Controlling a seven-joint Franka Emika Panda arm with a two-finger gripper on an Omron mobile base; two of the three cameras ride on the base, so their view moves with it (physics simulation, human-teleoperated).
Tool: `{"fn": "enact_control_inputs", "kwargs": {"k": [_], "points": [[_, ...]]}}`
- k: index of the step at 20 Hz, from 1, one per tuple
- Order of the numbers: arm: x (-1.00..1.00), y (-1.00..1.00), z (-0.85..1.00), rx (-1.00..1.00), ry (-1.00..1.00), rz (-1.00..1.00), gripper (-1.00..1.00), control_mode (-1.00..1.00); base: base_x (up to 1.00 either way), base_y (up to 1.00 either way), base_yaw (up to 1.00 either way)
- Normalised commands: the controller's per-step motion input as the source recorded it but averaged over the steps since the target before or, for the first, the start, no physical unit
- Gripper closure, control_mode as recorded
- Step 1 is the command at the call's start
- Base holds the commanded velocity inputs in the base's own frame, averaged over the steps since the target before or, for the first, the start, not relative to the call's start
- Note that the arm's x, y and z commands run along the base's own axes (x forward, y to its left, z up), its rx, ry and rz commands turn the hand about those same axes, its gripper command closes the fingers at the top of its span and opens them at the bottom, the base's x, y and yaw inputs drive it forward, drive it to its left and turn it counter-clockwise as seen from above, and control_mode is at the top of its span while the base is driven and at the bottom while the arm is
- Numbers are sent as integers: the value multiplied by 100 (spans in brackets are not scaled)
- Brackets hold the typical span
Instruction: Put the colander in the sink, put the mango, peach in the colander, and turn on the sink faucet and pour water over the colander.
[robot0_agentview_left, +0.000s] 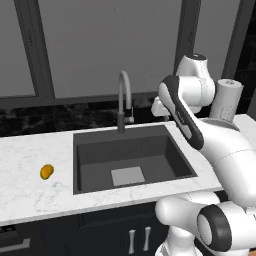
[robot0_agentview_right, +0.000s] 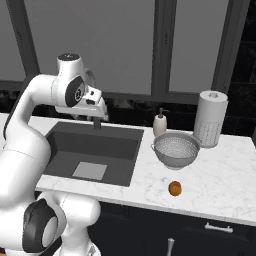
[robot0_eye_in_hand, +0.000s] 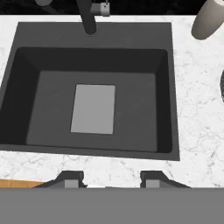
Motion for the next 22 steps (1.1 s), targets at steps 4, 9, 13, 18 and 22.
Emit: {"fn": "enact_control_inputs", "kwargs": {"k": [4, 9, 13, 18, 22], "points": [[-18, -8, -3, 0, -6, 0, -100, -100, 0, 0, 0], [-39, -30, -10, -4, -13, 0, -100, -100, 0, 0, 0], [-29, -45, -6, -9, 0, 0, -100, -100, 0, 0, 0], [-12, -62, -9, -8, 0, 1, -100, -100, 0, 0, 0], [3, -71, -13, -7, 9, 7, -100, -100, 0, 0, 0]]}}
